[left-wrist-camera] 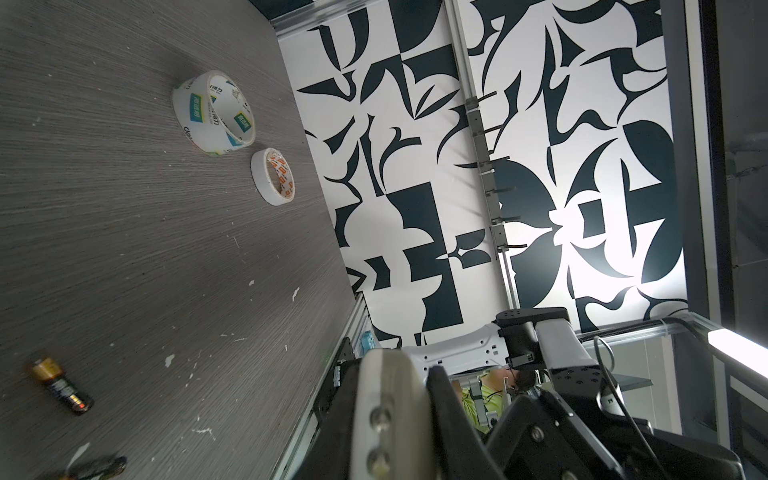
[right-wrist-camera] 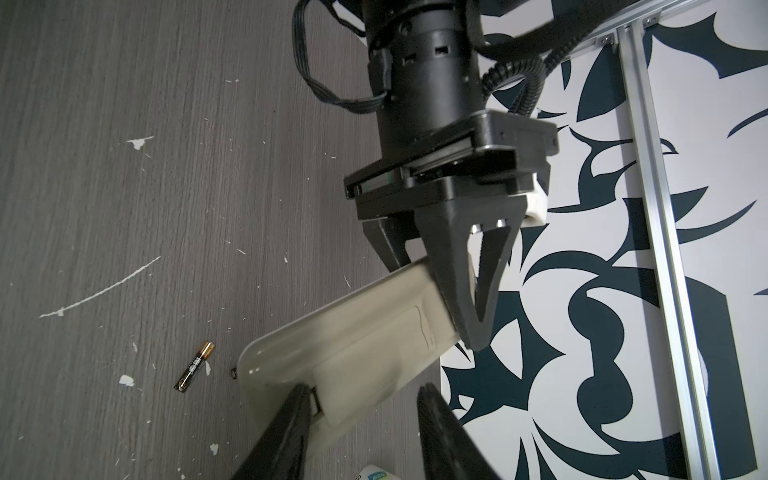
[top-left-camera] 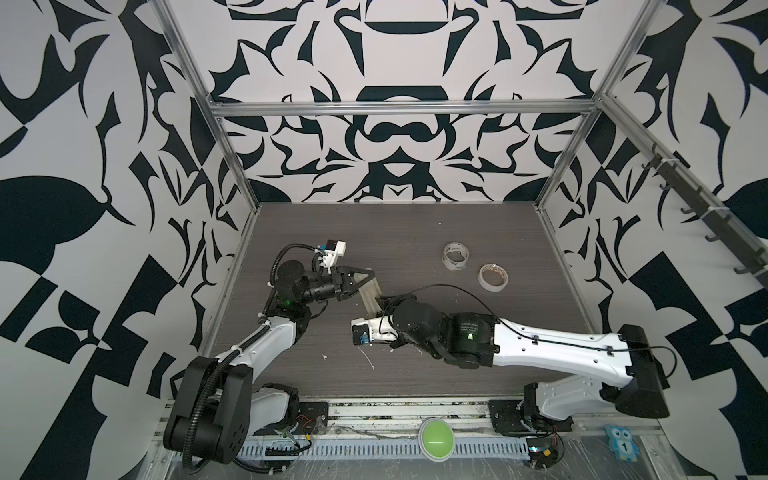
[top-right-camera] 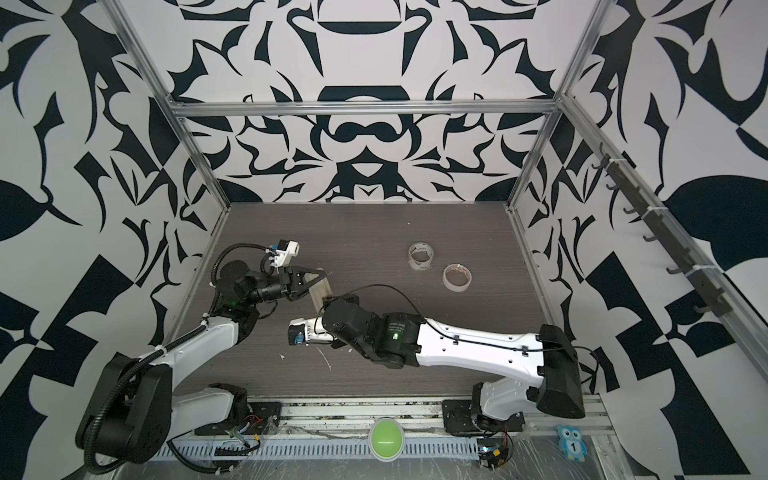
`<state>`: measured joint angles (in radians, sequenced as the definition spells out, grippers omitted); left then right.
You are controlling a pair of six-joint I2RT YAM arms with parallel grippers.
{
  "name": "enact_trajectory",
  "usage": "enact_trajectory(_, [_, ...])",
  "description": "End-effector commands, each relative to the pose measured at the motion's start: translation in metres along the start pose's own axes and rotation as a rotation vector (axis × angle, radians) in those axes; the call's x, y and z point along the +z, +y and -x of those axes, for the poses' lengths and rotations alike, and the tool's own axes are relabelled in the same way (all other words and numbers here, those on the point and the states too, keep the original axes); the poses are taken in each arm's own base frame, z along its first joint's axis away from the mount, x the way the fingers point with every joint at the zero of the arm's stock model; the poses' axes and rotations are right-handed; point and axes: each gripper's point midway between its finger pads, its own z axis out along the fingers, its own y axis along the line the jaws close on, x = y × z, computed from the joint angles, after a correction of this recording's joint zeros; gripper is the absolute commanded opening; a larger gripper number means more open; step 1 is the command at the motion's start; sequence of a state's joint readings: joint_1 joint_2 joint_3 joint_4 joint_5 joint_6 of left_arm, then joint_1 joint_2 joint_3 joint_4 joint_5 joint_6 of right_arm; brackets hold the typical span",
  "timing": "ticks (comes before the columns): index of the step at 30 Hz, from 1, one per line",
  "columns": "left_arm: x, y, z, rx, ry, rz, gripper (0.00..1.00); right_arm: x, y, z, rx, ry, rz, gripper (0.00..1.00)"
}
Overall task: Load the batteries into the remote control
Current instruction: 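Hold the remote's cover end steady with the right gripper near the table, then pull the battery cover off with the right gripper while the left holds the remote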
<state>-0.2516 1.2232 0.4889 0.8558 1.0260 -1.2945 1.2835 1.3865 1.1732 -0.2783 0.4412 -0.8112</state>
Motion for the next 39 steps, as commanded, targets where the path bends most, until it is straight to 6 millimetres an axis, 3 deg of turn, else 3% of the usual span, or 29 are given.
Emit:
enact_trajectory(1, [0.004, -0.018, -0.022, 0.001, 0.12, -0.059, 0.0, 0.003, -0.024, -0.005, 0.042, 0.022, -0.11, 0.46])
enact_trajectory(39, [0.004, -0.016, -0.022, -0.005, 0.122, -0.056, 0.0, -0.004, -0.044, 0.004, 0.071, -0.025, -0.194, 0.44])
